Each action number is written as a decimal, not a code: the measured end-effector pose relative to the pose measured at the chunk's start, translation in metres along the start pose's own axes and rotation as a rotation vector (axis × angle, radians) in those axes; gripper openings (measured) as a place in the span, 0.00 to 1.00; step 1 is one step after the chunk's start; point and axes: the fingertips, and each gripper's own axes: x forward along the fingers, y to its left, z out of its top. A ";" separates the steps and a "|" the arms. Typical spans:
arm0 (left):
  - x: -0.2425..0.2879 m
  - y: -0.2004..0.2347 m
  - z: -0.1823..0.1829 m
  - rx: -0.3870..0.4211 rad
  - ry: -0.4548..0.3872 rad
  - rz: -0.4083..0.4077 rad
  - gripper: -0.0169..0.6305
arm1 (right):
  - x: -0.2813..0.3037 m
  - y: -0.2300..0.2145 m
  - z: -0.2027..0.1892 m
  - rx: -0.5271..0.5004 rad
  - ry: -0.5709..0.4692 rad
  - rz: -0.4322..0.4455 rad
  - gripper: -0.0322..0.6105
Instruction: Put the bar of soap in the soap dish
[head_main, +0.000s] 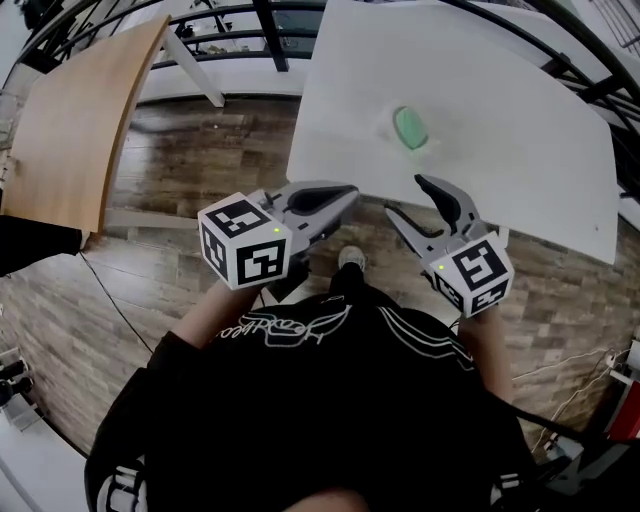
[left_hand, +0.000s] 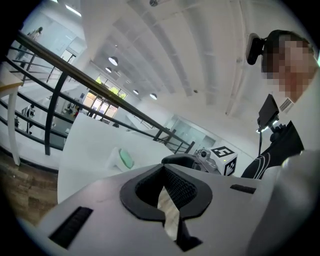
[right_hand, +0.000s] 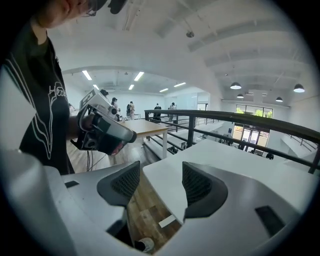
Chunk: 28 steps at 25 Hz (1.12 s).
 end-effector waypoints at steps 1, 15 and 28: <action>-0.007 -0.008 -0.002 0.012 -0.001 -0.005 0.04 | -0.007 0.011 0.003 0.000 -0.014 -0.005 0.40; -0.095 -0.102 -0.041 0.148 -0.010 -0.056 0.04 | -0.084 0.138 0.032 0.082 -0.168 -0.010 0.40; -0.120 -0.149 -0.069 0.218 0.018 -0.128 0.04 | -0.122 0.185 0.030 0.173 -0.236 -0.043 0.09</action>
